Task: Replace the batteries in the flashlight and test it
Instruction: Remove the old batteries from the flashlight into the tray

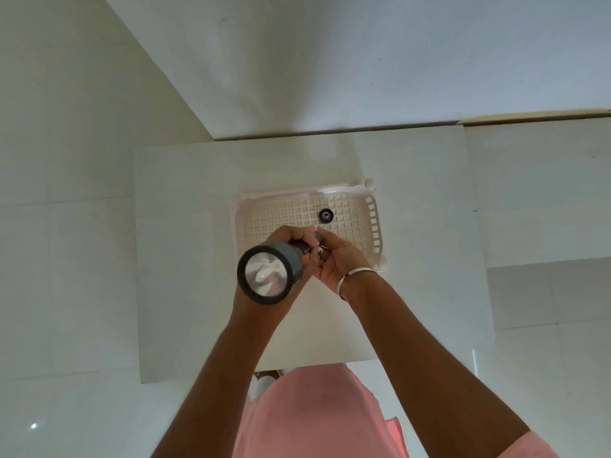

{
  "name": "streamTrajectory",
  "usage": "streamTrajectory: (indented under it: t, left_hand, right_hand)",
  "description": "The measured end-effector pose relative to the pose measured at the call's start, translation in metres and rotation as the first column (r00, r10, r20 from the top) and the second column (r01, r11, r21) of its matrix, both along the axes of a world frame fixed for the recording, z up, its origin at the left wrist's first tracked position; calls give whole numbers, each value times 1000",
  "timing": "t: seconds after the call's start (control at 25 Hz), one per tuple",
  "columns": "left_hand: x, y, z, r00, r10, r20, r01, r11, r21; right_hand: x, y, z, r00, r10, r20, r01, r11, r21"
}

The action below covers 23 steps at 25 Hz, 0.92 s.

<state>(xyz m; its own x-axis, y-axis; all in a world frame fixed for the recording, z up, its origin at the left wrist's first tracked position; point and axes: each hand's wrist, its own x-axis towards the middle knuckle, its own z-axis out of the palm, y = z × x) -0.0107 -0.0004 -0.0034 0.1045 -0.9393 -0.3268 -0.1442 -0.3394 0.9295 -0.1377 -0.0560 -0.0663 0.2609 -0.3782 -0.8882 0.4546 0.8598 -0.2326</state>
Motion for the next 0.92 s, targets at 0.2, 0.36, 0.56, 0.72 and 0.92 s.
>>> streamTrajectory:
  t: [0.2,0.36,0.56,0.72,0.92]
  left_hand:
    - [-4,1,4,986,149,78,-152,987,47]
    - [-7,-5,8,986,140,91,-142,990,16]
    - [-11,-4,15,974,203,97,-205,979,3]
    - [-8,-4,8,953,275,123,-284,957,62]
    - [5,-4,-3,917,399,4,-399,916,42]
  right_hand:
    - [4,9,-4,997,66,-34,-66,998,-1]
    - [4,9,-8,1000,19,-17,-20,999,-29]
    - [8,10,-8,1000,23,11,-23,998,-67]
    - [8,10,-9,999,7,33,-4,996,-86]
    - [4,15,-10,999,10,50,-6,997,-83]
